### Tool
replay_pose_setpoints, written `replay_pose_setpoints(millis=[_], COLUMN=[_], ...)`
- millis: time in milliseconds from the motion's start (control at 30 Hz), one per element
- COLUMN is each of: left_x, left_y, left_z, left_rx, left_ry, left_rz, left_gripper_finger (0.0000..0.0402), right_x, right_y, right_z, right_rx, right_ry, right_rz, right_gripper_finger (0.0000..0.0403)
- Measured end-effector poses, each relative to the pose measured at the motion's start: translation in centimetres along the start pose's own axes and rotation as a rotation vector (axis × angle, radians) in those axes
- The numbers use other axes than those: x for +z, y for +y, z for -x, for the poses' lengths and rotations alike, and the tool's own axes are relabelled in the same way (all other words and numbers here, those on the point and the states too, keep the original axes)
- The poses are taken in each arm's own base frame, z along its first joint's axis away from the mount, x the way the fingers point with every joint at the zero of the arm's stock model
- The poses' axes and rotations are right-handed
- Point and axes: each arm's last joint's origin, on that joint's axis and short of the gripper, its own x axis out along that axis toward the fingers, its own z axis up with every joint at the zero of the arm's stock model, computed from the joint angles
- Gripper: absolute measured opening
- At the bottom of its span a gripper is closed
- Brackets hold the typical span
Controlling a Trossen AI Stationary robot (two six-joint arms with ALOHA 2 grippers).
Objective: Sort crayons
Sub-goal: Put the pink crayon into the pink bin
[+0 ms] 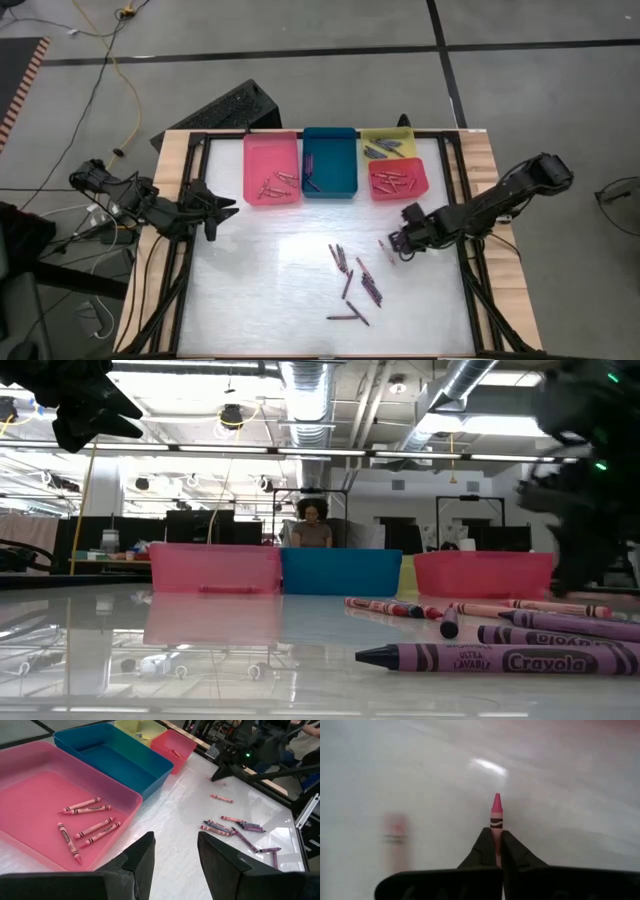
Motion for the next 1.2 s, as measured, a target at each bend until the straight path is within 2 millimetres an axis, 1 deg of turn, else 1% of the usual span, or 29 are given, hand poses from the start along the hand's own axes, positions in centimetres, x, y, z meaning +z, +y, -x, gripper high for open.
replay_pose_setpoints(millis=[100,200,400,467,667,833,967,1200], left_x=[0.0,0.0,0.0,0.0,0.0,-0.2,-0.2,-0.2], left_y=[0.0,0.0,0.0,0.0,0.0,0.1,0.2,0.2], left_z=[0.0,0.0,0.0,0.0,0.0,0.0,0.0,0.0], left_rx=[0.0,0.0,0.0,0.0,0.002,0.012,0.013,0.014], left_ry=[0.0,0.0,0.0,0.001,0.002,0.015,0.015,0.016], left_rz=[0.0,0.0,-0.002,-0.003,-0.005,-0.018,-0.019,-0.019], left_gripper_finger=[0.0139,0.0139,0.0139,0.0139,0.0139,0.0139,0.0139,0.0139], right_x=[0.7,1.8,3.8,4.6,7.2,10.0,12.7,17.2], right_y=[1.3,3.4,7.2,8.5,12.5,16.3,19.3,23.7], right_z=[0.9,1.8,1.8,1.5,-0.6,-1.6,-1.8,-2.6], right_rx=[0.045,0.164,0.321,0.347,0.347,0.348,0.364,0.324], right_ry=[-0.062,-0.141,-0.271,-0.308,-0.397,-0.451,-0.498,-0.633], right_rz=[0.053,0.07,0.135,0.158,0.257,0.37,0.457,0.627], right_gripper_finger=[0.0003,0.0003,0.0003,0.0003,0.0003,0.0003,0.0003,0.0003])
